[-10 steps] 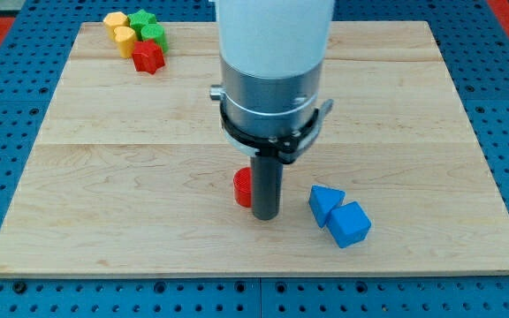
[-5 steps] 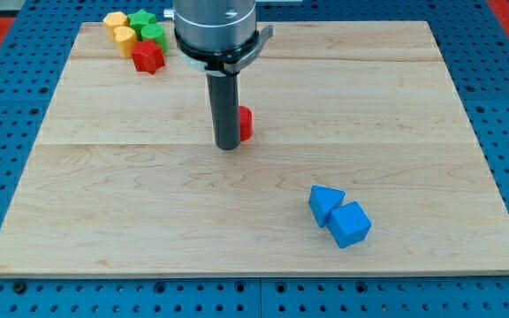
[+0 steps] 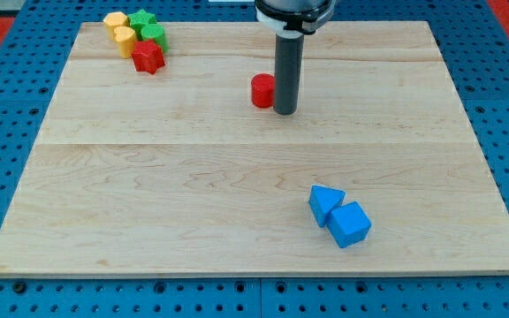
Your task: Move red circle closer to the red star
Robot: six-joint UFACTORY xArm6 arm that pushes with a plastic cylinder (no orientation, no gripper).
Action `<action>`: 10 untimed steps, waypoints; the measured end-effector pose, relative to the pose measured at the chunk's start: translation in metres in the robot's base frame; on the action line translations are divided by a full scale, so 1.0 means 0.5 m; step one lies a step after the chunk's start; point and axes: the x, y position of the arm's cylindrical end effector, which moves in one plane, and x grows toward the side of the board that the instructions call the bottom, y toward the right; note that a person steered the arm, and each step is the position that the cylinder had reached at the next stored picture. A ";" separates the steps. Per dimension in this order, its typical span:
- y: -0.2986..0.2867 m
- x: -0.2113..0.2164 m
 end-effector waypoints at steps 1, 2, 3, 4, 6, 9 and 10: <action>-0.015 -0.041; -0.098 -0.042; -0.175 -0.056; -0.187 -0.081; -0.232 -0.109; -0.252 -0.173; -0.245 -0.176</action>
